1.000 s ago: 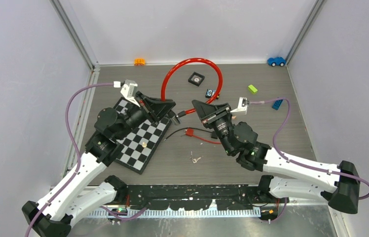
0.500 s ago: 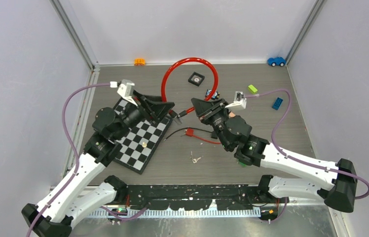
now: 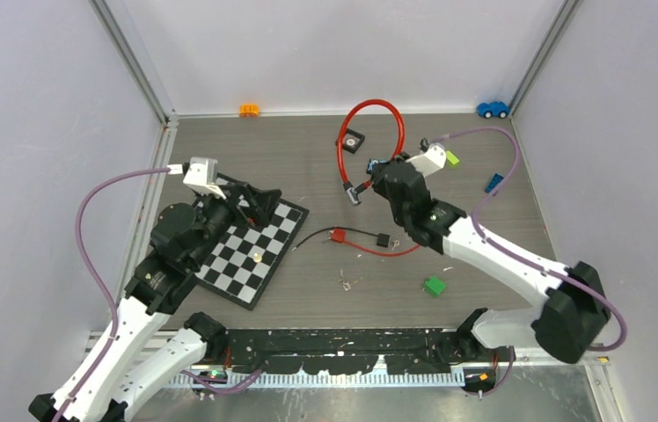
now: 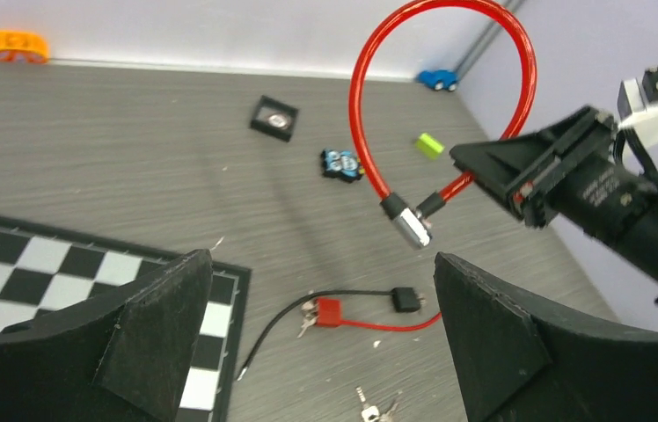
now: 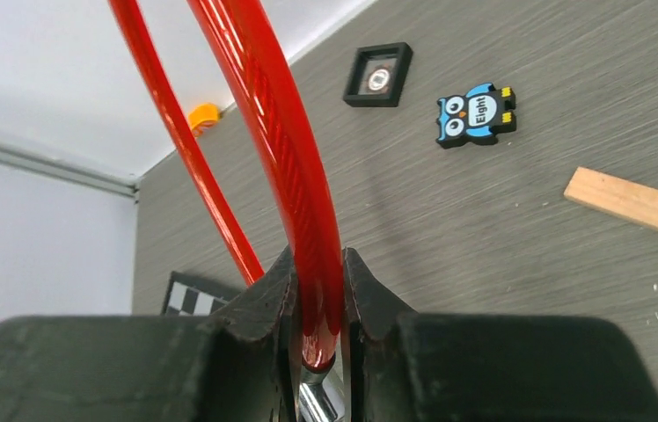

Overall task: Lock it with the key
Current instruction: Place the lock at the center of the board.

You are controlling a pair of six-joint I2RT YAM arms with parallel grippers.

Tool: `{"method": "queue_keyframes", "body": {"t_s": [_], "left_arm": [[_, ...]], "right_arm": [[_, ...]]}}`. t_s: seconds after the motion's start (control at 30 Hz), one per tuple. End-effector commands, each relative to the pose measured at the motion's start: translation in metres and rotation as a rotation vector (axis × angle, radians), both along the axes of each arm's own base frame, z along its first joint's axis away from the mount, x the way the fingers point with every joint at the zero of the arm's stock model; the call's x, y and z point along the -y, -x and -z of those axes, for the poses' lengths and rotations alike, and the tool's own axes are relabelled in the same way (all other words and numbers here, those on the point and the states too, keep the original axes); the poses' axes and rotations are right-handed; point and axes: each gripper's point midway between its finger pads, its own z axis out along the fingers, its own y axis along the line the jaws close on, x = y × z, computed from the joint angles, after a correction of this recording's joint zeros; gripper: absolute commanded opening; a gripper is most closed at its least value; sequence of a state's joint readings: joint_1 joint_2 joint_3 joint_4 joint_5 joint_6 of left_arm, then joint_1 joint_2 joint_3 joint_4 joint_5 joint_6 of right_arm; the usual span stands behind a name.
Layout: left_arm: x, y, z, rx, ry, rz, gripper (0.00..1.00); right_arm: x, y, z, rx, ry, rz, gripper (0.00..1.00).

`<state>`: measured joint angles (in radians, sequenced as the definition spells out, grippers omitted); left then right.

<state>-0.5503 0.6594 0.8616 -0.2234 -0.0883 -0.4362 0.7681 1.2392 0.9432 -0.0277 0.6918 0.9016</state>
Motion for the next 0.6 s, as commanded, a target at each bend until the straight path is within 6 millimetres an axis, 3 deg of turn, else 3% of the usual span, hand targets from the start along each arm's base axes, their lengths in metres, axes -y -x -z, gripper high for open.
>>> {"method": "queue_keyframes", "body": {"t_s": [0.0,0.17,0.33,0.37,0.4,0.43,0.47,0.57], "left_arm": [[-0.022,0.002,0.032,-0.092,-0.118,-0.085,1.00],[-0.022,0.007,0.066,-0.253,-0.145,-0.092,1.00],[-0.012,0.014,0.085,-0.354,-0.211,-0.017,1.00],[-0.011,0.015,0.087,-0.362,-0.217,-0.009,1.00],[-0.010,0.015,0.089,-0.371,-0.224,-0.006,1.00],[-0.011,0.015,0.091,-0.378,-0.232,-0.007,1.00],[-0.012,0.015,0.092,-0.383,-0.241,-0.012,1.00],[-0.018,0.017,0.096,-0.395,-0.264,-0.032,1.00]], "right_arm": [[-0.020,-0.041,0.003,-0.071,-0.108,-0.090,0.01],[-0.053,-0.082,0.043,-0.185,-0.027,-0.255,0.02],[-0.076,-0.102,0.091,-0.321,0.038,-0.354,0.09],[-0.076,-0.105,0.099,-0.336,0.057,-0.351,0.20],[-0.069,-0.109,0.107,-0.355,0.086,-0.322,0.50],[-0.058,-0.113,0.112,-0.365,0.123,-0.270,0.71],[-0.046,-0.115,0.113,-0.359,0.158,-0.226,0.80],[-0.010,-0.112,0.108,-0.341,0.240,-0.137,0.83]]}}
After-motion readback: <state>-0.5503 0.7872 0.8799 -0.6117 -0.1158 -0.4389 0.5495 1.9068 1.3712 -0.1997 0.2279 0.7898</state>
